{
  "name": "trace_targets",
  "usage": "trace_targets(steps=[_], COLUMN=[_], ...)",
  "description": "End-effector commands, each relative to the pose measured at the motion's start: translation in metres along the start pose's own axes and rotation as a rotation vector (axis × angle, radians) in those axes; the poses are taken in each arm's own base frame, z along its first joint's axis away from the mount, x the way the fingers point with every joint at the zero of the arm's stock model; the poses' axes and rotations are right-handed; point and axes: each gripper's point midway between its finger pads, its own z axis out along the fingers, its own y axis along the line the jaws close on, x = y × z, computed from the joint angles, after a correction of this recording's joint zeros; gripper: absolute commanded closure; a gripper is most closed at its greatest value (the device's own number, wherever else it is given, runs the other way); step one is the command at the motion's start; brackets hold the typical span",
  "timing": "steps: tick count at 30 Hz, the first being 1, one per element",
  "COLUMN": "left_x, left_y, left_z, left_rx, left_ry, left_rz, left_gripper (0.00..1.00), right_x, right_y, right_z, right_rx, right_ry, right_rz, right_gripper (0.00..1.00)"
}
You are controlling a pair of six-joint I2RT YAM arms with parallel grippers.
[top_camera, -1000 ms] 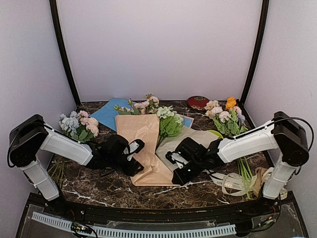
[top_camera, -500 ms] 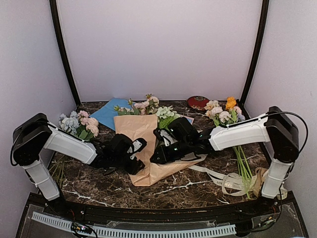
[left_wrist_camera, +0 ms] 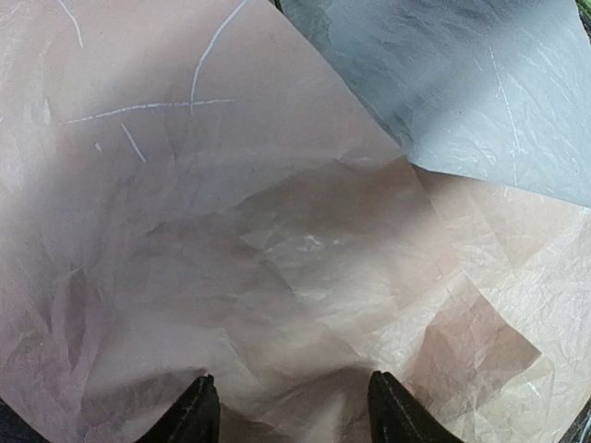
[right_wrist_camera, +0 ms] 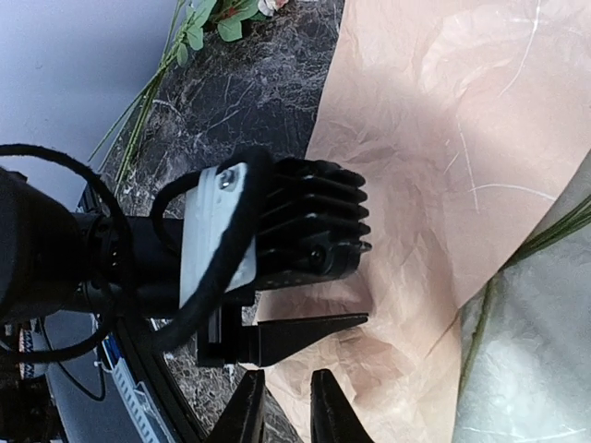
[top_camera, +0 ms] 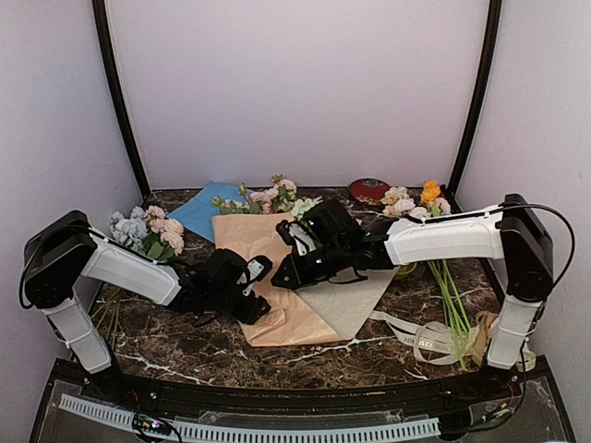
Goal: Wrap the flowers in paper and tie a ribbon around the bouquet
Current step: Adjust the two-thirds folded wrapping paper at the center of the board.
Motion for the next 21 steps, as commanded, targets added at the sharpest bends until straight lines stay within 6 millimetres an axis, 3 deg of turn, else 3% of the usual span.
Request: trace_targets(steps=[1,6,13,18,21], left_x=[0.026,0.029,0.023,0.021,0.008], left_y=[-0.002,-0.002,-0.003,-0.006,-0.005], left_z=[0.004,0.005,-0.003,-0.004,-0.014], left_rx=[0.013,0.009,-0.002,0.01,0.006], left_ry=[0.1,0.148,0.177,0.188,0.149], left_rz=[-0.046,-0.112,-0.176,-0.156,-0.122], left_gripper=[0.44,0.44,0.44,0.44,0.44], right_x=[-0.019,0.015,0.046,0.072,0.089], right_y=[0.007,0.002,-0.027,-0.061,-0.087], right_z=[-0.034,0.008,0.042,0.057,0.057], right_rx=[0.043,-0.127,-0.237,-0.148,-0.055], right_ry=[-0.067,0.129,0.2,0.287,0.344], right_rz=[-0.139,-0.116,-0.007,0.013,0.045], right_gripper=[0.82,0.89,0.94,0.96,0.97])
